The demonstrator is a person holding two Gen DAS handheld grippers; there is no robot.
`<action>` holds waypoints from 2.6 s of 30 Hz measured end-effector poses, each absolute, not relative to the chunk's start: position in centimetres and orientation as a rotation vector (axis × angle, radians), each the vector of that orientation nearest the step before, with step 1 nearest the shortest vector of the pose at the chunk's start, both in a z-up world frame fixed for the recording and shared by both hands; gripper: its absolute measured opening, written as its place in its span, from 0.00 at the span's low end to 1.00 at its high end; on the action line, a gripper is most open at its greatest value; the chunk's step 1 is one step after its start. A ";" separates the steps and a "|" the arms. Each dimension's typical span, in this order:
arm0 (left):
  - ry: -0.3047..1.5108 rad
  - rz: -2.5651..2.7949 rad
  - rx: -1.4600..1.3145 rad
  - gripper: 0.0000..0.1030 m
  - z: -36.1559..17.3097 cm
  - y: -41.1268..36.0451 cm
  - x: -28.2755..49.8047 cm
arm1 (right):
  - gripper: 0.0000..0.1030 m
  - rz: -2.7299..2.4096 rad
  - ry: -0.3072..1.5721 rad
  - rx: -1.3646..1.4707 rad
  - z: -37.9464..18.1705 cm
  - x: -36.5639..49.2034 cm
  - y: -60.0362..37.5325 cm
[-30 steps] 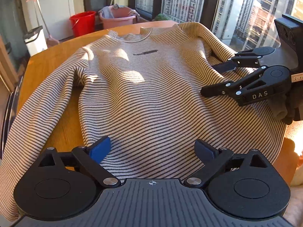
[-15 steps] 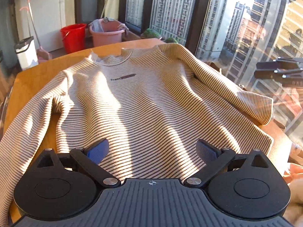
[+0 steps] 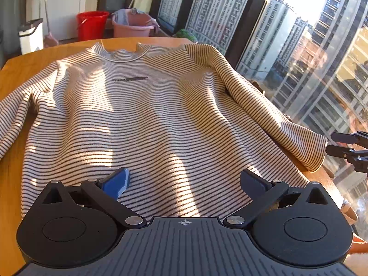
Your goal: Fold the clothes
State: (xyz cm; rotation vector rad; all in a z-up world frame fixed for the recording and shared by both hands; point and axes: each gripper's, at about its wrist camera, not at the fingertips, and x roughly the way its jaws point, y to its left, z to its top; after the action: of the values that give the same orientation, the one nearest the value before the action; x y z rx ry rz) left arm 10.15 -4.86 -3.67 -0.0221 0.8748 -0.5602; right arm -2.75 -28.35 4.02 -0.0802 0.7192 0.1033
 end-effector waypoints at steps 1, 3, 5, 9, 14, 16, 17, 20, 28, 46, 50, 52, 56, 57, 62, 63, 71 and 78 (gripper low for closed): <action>0.874 -0.564 -0.017 1.00 -3.7 -4.9 10.1 | 0.52 0.109 0.723 -0.093 3.8 -2.5 -28.2; 0.872 -0.565 -0.013 1.00 -3.8 -4.9 9.9 | 0.49 0.113 0.723 -0.114 3.3 -1.9 -27.7; 0.870 -0.565 -0.010 1.00 -3.8 -4.9 9.8 | 0.37 0.122 0.694 -0.105 3.3 -0.6 -26.8; 0.868 -0.578 0.068 1.00 -3.8 -5.4 9.1 | 0.04 0.160 0.560 -0.003 6.7 2.3 -26.7; 0.862 -0.587 0.105 1.00 -3.8 -5.5 8.5 | 0.03 0.123 0.318 0.214 15.3 4.9 -31.5; 0.866 -0.594 0.115 1.00 -3.8 -5.9 8.2 | 0.03 0.116 0.290 0.241 17.1 5.6 -32.2; 0.869 -0.604 0.120 1.00 -3.8 -6.0 7.9 | 0.03 0.115 0.288 0.245 17.7 5.9 -32.4; 0.881 -0.637 0.149 1.00 -3.8 -6.5 7.1 | 0.03 0.138 0.288 0.307 18.9 6.8 -33.0; 0.619 -0.607 0.167 1.00 1.7 -6.0 7.4 | 0.03 0.297 0.336 0.287 22.3 9.3 -27.6; 0.024 -0.420 0.437 0.36 8.5 -13.5 9.8 | 0.04 0.475 0.424 0.149 25.2 11.5 -16.1; 0.076 -0.457 0.363 0.17 9.9 -12.0 10.9 | 0.04 0.461 0.422 0.179 24.7 12.1 -17.2; 0.083 -0.459 0.350 0.15 10.2 -11.7 11.0 | 0.04 0.454 0.417 0.188 24.5 12.3 -17.6; 0.113 -0.463 0.307 0.12 10.5 -10.5 12.0 | 0.05 0.434 0.388 0.182 24.2 12.3 -18.3; 0.128 -0.463 0.279 0.12 10.8 -9.7 12.6 | 0.10 0.426 0.376 0.171 23.9 12.1 -18.4; 0.220 -0.481 0.135 0.12 12.3 -6.0 15.6 | 0.46 0.351 0.265 -0.053 20.1 10.3 -17.3; 0.235 -0.485 0.124 0.12 12.4 -5.7 15.8 | 0.52 0.339 0.238 -0.102 19.1 9.8 -16.7; 0.330 -0.433 0.128 0.12 10.3 -4.0 17.5 | 0.68 0.203 0.224 0.275 16.8 11.2 -21.7; 0.385 -0.381 -0.017 0.12 10.5 -0.7 19.6 | 0.66 0.286 0.338 -0.136 11.3 10.6 -17.7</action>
State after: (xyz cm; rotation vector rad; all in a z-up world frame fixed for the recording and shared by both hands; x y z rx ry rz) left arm 19.57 -0.67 10.51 -0.0170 0.3853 -0.3806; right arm 10.57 -17.70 11.25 -0.1356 0.3382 0.2859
